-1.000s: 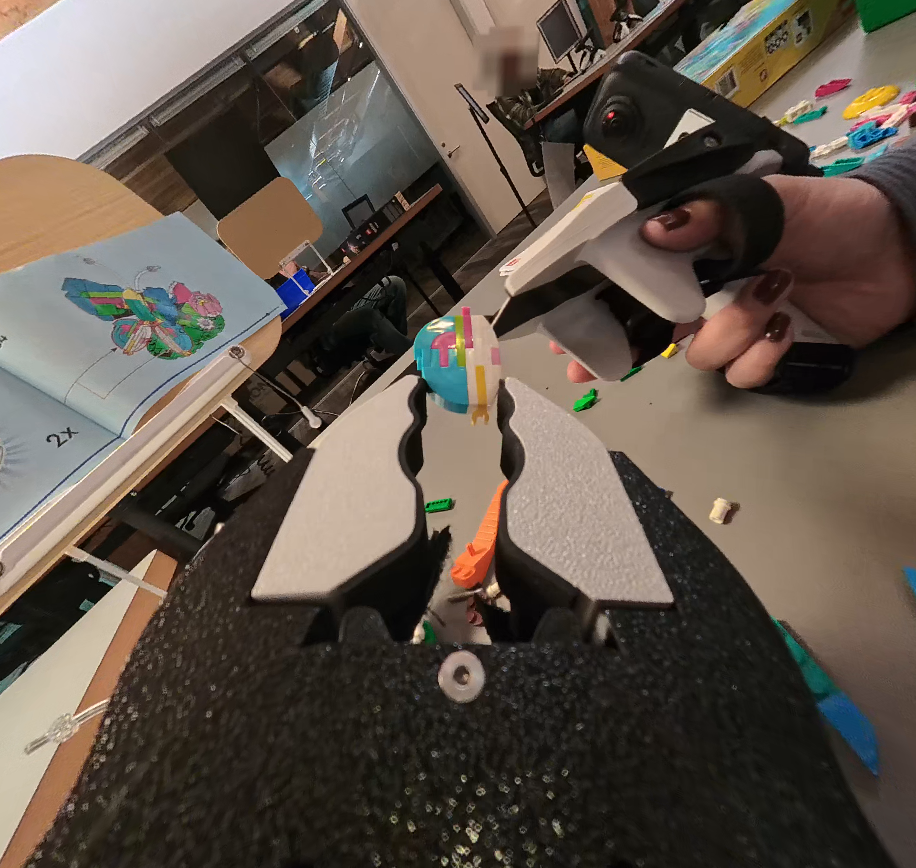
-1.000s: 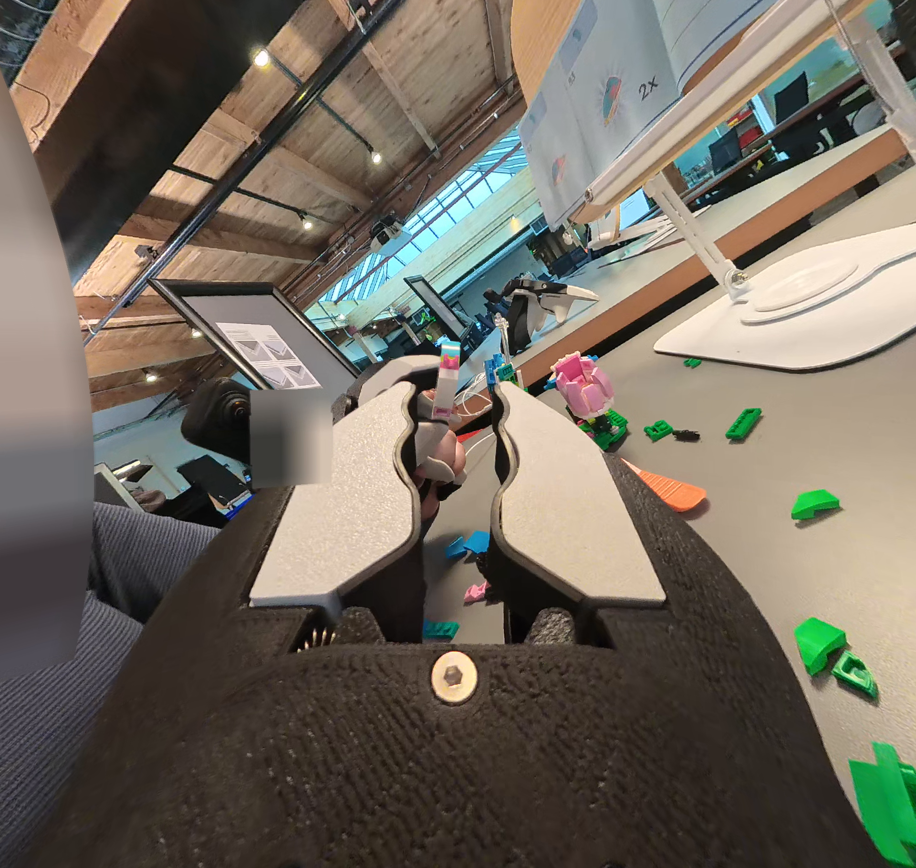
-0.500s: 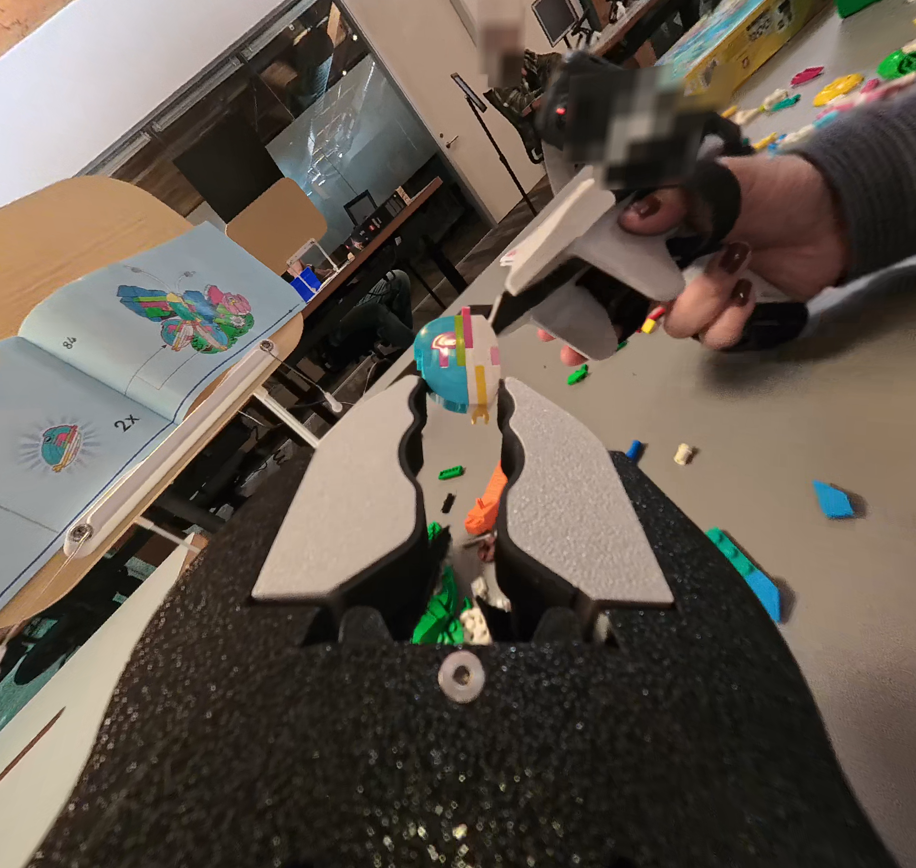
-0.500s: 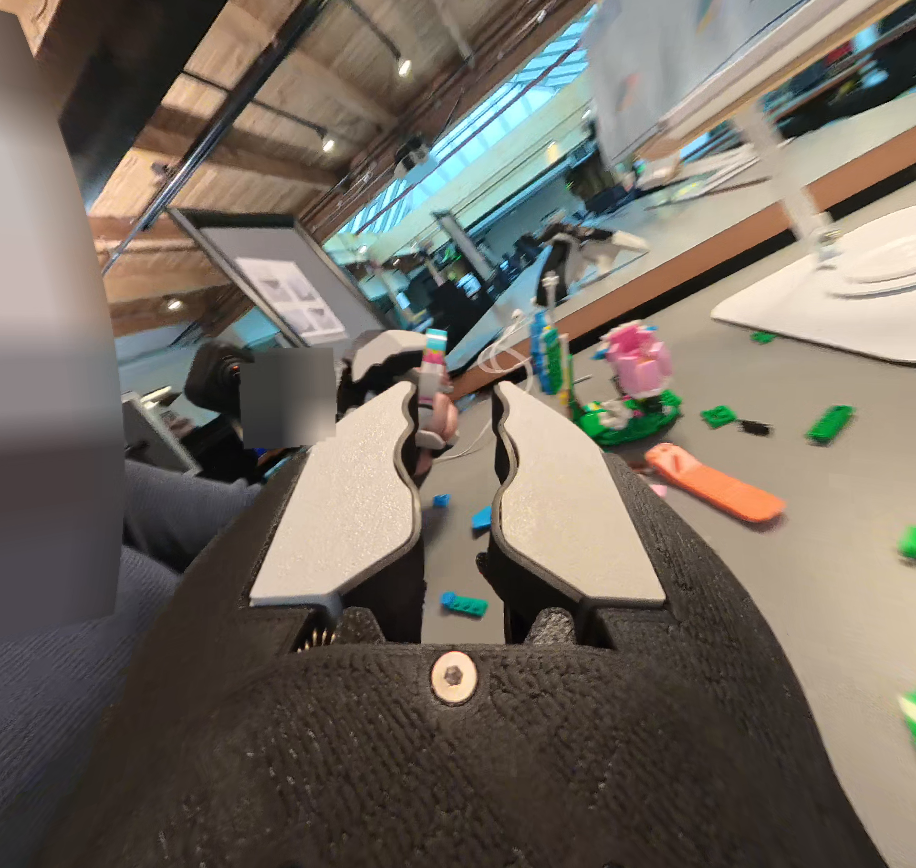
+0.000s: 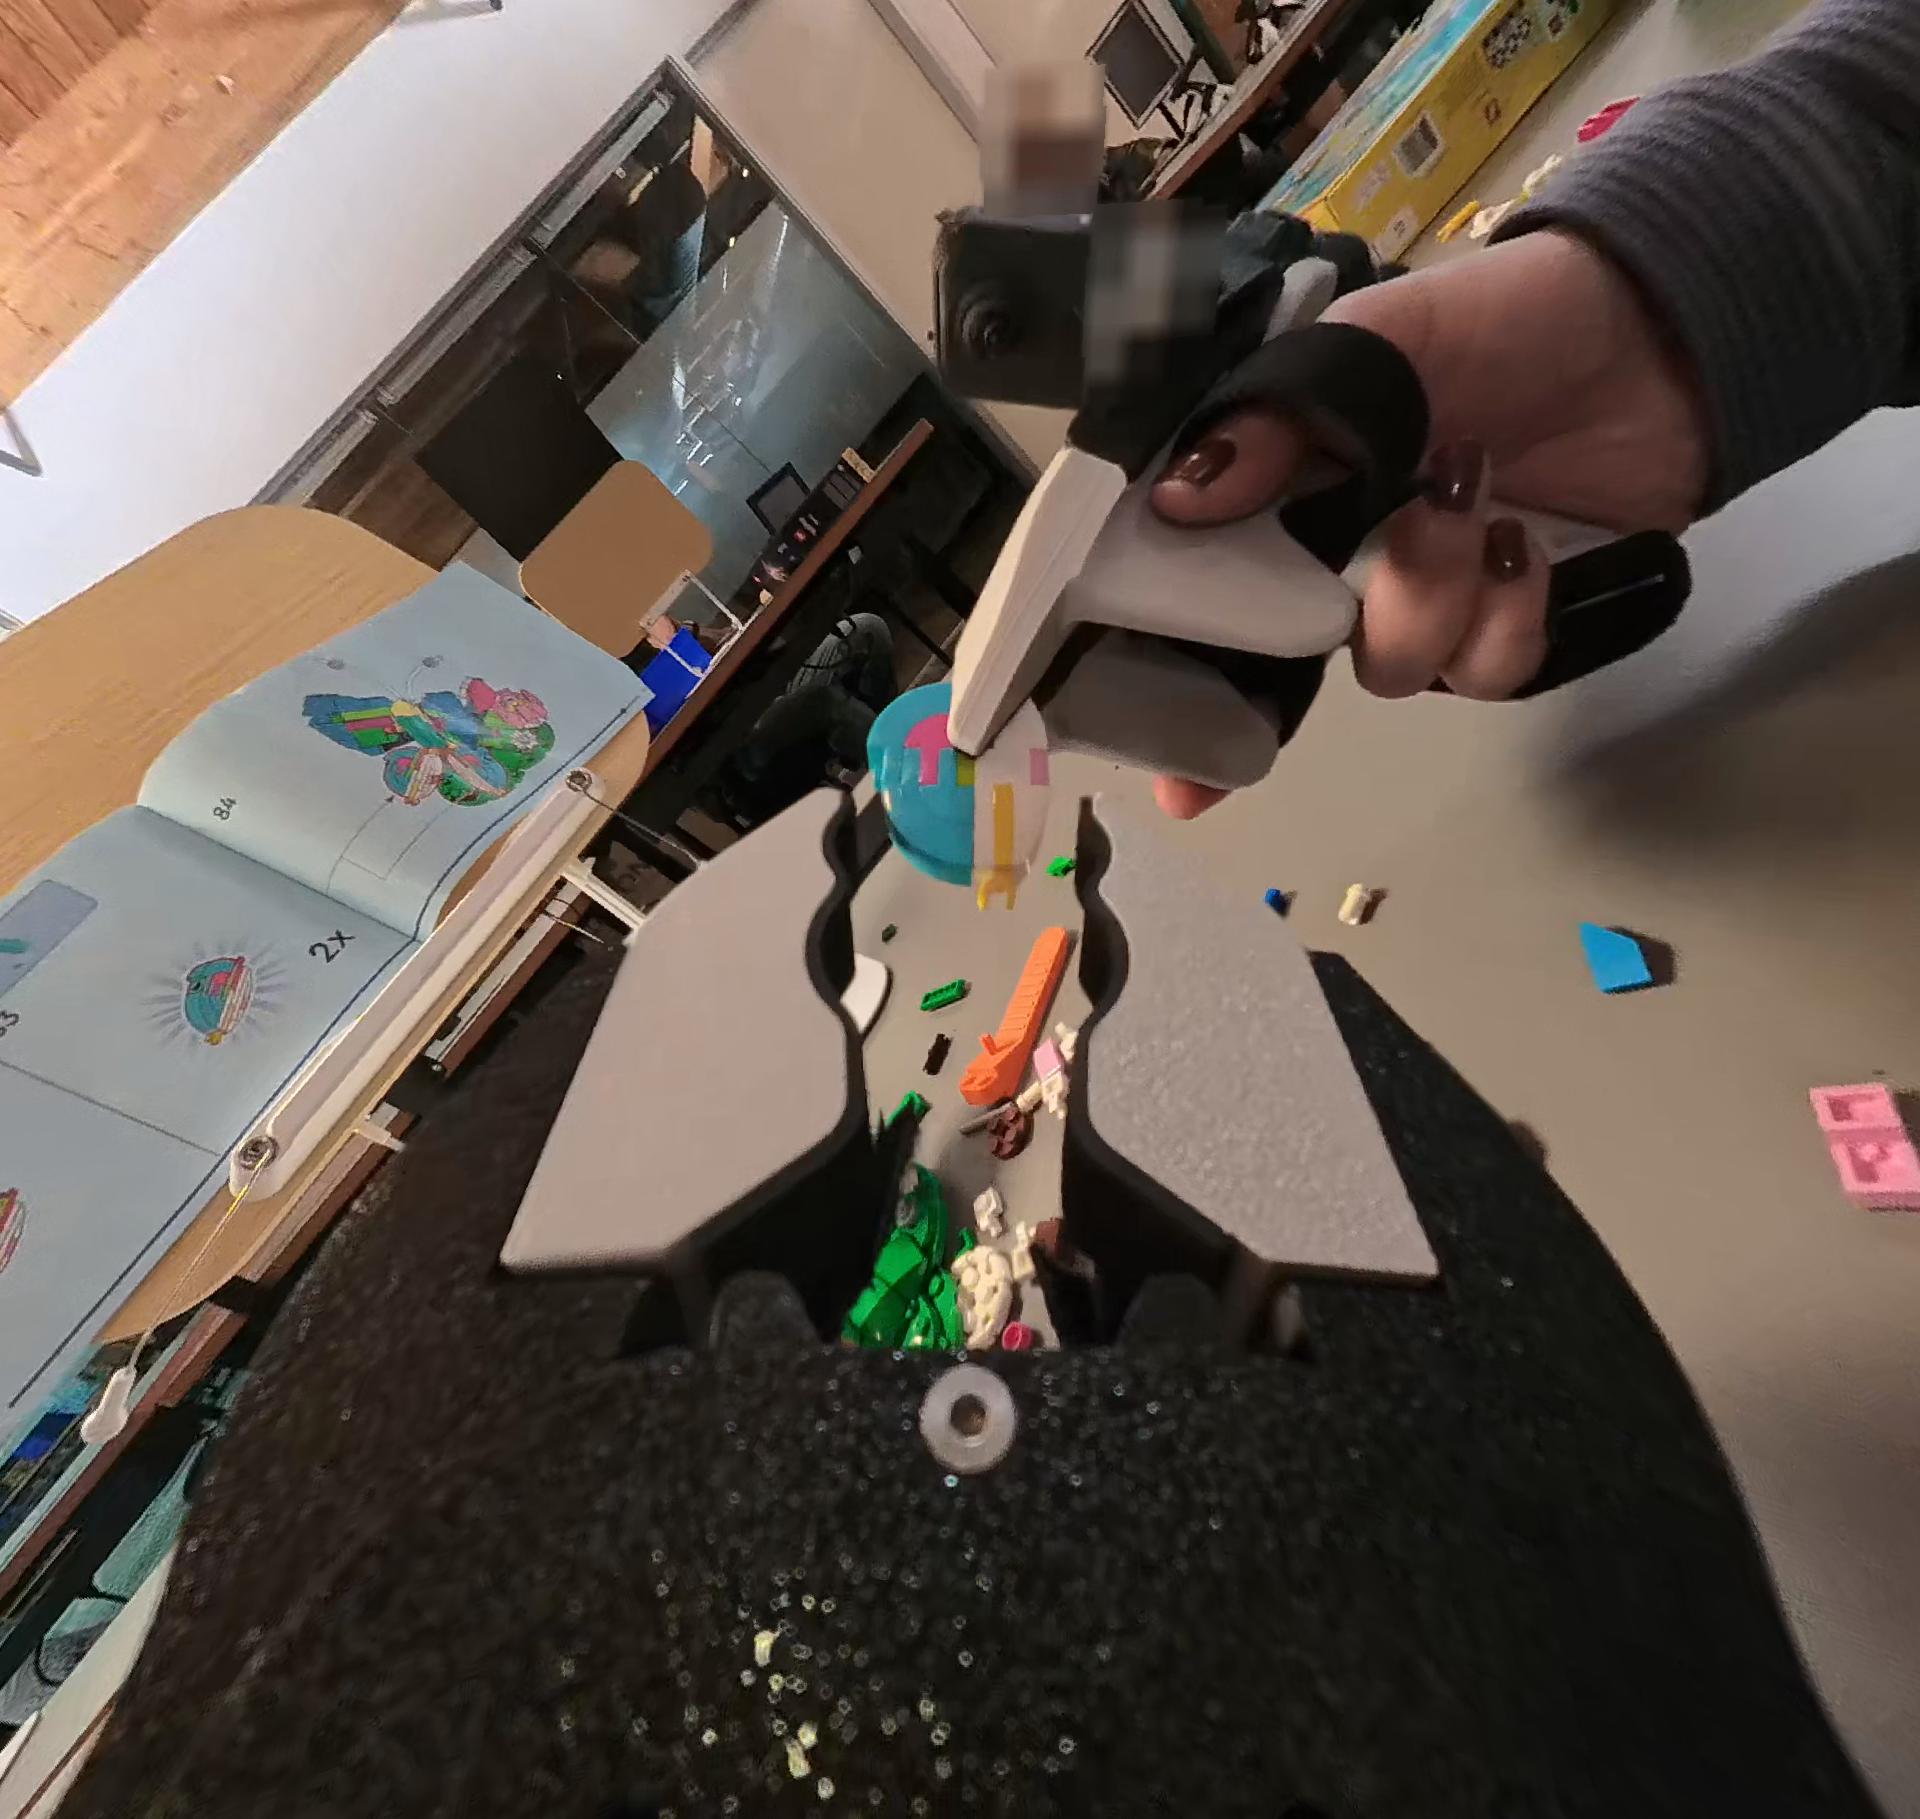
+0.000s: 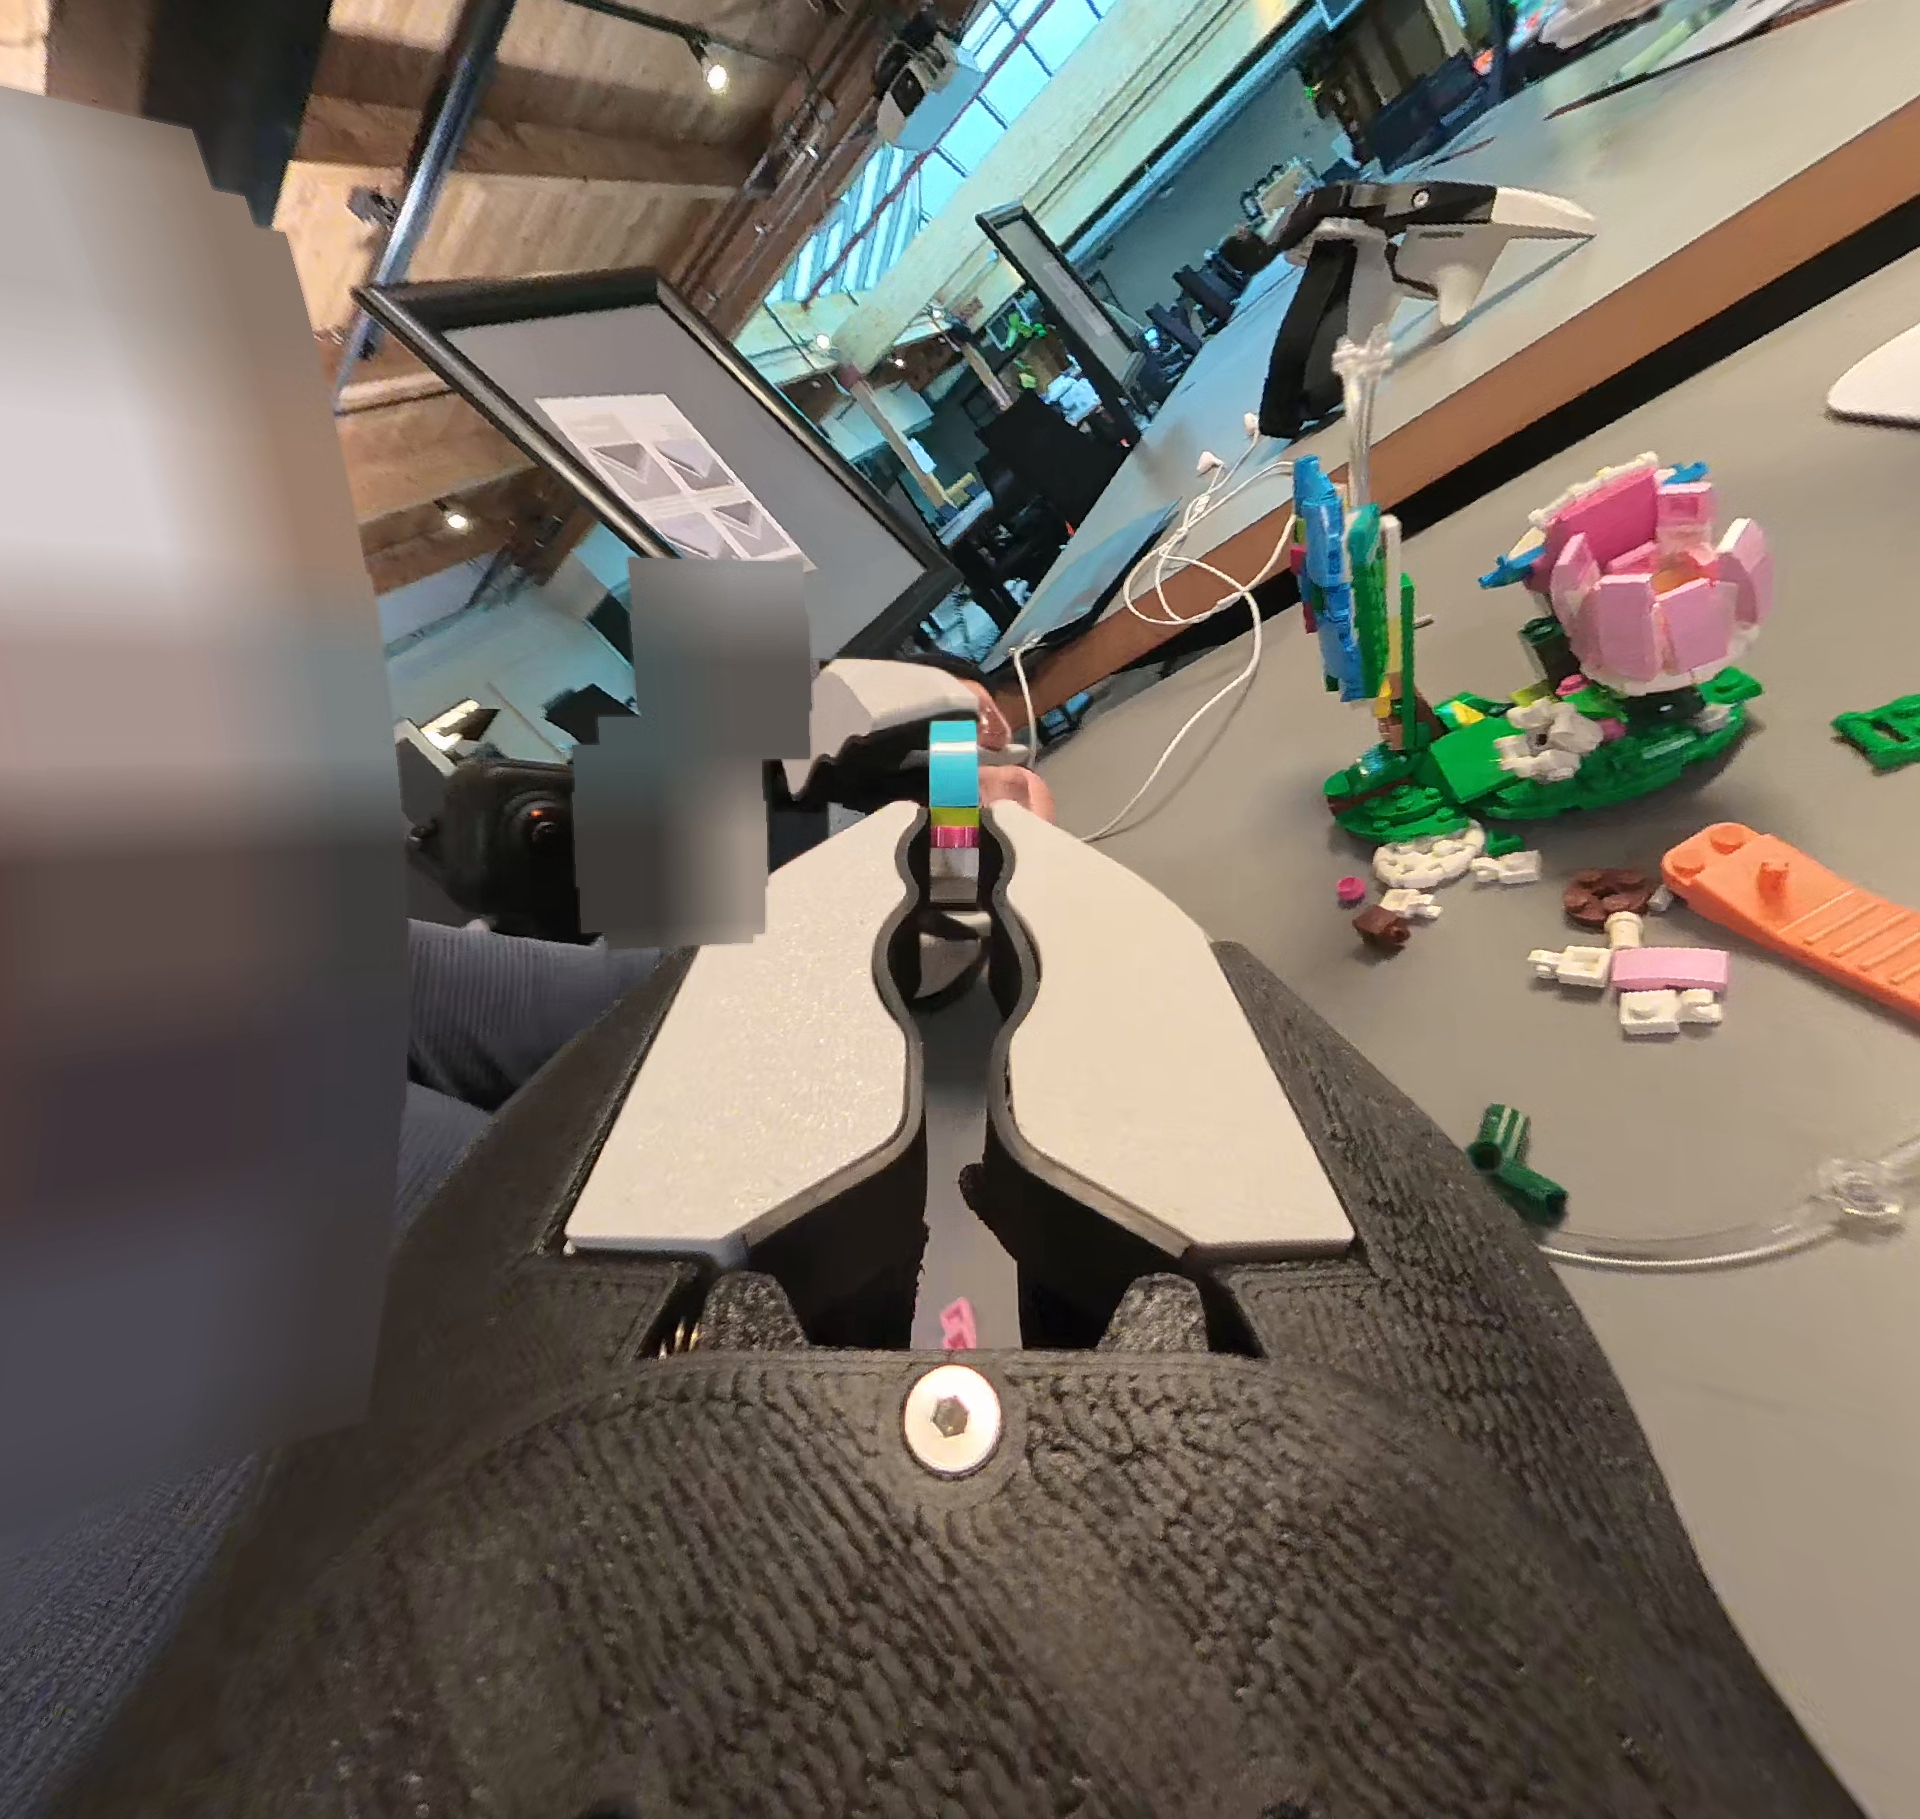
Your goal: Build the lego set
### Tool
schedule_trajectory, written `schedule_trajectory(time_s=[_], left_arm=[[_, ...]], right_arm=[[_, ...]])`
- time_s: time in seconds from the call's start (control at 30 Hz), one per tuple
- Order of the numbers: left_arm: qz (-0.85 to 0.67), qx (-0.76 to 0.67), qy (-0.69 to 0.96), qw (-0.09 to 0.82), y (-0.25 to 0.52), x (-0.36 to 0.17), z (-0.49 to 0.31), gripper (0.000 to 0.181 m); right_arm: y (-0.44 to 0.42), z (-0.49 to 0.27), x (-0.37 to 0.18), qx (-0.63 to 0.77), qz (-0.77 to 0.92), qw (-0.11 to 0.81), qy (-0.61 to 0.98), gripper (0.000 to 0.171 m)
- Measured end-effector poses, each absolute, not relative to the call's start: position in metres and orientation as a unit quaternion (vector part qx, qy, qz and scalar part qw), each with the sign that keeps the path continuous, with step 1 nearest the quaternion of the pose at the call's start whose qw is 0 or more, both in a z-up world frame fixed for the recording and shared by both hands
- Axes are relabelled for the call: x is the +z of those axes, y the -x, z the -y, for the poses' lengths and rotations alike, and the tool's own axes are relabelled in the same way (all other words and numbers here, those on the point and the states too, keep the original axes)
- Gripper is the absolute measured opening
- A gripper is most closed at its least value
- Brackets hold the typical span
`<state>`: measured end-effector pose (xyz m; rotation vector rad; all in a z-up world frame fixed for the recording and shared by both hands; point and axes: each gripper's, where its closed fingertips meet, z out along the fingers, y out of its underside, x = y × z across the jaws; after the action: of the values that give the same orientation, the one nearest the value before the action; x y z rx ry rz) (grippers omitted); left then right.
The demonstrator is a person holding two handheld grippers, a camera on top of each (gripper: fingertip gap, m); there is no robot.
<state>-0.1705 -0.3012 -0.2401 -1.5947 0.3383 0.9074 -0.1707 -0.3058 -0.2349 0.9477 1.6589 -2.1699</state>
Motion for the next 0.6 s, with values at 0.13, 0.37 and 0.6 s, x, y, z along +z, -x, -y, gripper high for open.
schedule_trajectory(time_s=[0.13,0.37,0.6], left_arm=[[-0.139,0.391,0.682,0.602,0.171,-0.240,0.300,0.035],[-0.140,0.386,0.681,0.606,0.169,-0.240,0.300,0.032],[-0.103,0.410,0.714,0.558,0.185,-0.253,0.335,0.032]], right_arm=[[0.169,0.309,-0.235,-0.747,-0.559,0.152,-0.326,0.006],[0.167,0.312,-0.238,-0.743,-0.563,0.161,-0.325,0.007],[0.177,0.310,-0.253,-0.713,-0.612,0.074,-0.334,0.025]])
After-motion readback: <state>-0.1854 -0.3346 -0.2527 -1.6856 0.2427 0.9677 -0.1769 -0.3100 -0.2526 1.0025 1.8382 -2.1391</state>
